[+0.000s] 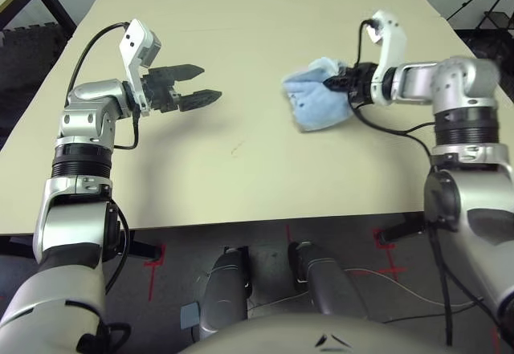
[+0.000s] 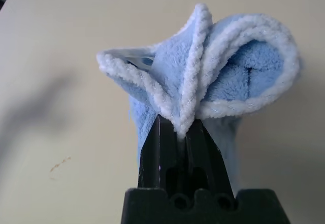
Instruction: Wipe the water off the table with a rag.
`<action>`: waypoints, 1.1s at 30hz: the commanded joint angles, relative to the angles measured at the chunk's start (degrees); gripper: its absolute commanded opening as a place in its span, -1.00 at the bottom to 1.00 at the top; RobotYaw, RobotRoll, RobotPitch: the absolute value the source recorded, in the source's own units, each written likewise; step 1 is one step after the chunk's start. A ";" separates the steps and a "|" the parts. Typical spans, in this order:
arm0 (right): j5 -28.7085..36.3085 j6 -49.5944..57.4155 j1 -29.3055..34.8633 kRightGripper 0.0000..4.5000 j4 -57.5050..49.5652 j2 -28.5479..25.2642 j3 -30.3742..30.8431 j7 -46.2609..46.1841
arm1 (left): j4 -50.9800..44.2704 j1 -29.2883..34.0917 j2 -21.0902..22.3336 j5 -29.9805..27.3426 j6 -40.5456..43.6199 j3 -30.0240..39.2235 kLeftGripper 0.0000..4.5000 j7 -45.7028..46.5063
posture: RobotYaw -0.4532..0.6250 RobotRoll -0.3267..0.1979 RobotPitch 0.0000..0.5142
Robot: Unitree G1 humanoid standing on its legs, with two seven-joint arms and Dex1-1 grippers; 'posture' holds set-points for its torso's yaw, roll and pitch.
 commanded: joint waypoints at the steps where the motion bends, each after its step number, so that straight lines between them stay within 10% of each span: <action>1: -1.18 -1.62 -0.48 -0.99 3.21 -3.64 1.16 3.27 | 1.16 0.32 -0.41 0.70 -0.51 -0.23 1.00 -0.30 | -0.59 0.25 -0.43; 28: -18.66 -28.56 2.04 -0.99 28.84 -9.21 8.22 8.88 | 1.30 0.00 0.32 0.99 -0.26 0.01 1.00 -0.27 | -0.57 0.25 -0.43; 33: -19.62 -30.07 1.41 -0.29 29.37 -9.56 8.13 10.31 | 1.26 -0.08 0.46 0.99 -0.33 0.17 1.00 0.02 | -0.56 0.25 -0.45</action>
